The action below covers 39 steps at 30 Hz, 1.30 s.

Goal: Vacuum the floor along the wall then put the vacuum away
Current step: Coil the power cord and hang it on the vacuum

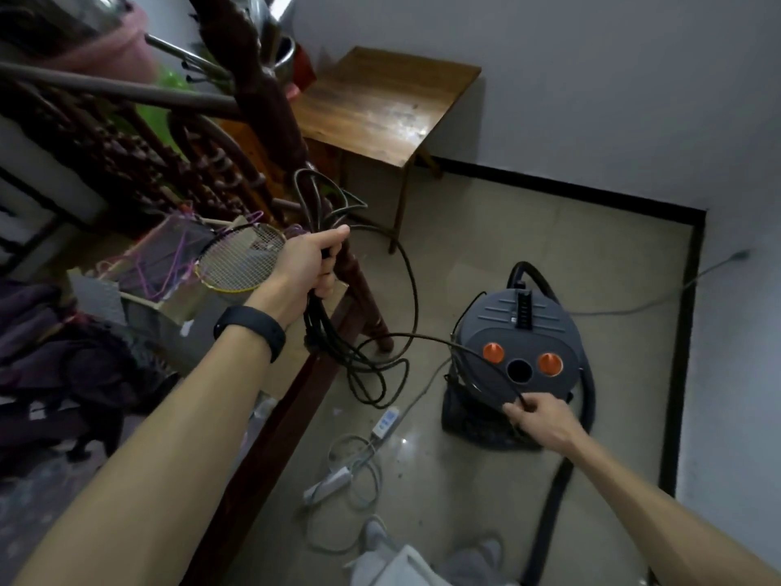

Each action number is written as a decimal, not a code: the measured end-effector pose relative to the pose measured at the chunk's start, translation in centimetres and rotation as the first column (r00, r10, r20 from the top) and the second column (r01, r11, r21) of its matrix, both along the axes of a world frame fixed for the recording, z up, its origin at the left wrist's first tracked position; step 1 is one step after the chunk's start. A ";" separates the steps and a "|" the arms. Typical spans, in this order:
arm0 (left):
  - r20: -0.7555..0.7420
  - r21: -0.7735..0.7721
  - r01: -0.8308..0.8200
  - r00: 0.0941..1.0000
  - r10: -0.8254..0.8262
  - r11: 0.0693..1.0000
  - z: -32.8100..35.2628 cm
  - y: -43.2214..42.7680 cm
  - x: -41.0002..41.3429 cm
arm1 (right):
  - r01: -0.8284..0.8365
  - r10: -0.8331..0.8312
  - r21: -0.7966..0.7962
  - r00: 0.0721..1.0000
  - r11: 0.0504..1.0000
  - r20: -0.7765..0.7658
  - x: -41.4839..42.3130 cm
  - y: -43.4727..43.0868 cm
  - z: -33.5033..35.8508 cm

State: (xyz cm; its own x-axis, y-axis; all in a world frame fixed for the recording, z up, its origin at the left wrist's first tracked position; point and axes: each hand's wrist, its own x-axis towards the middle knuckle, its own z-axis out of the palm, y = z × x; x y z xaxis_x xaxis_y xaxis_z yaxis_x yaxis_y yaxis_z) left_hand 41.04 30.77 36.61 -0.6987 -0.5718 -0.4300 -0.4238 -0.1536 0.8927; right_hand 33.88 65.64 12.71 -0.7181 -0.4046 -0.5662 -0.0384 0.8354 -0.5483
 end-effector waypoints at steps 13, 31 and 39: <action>0.209 0.025 0.150 0.966 -0.151 0.988 -7.1 7.3 -5.2 | -0.311 0.227 -0.408 0.944 0.858 -0.240 -1.6 -6.3 13.6; -0.094 0.342 0.012 0.995 0.021 0.939 -6.7 -2.2 -18.9 | 0.156 -0.165 0.103 0.982 0.982 0.089 -3.9 2.6 0.9; 0.208 0.290 0.347 0.887 -0.413 0.892 -13.4 -1.9 -15.5 | 0.363 -0.363 -0.187 0.931 0.913 0.033 -5.0 -7.5 3.8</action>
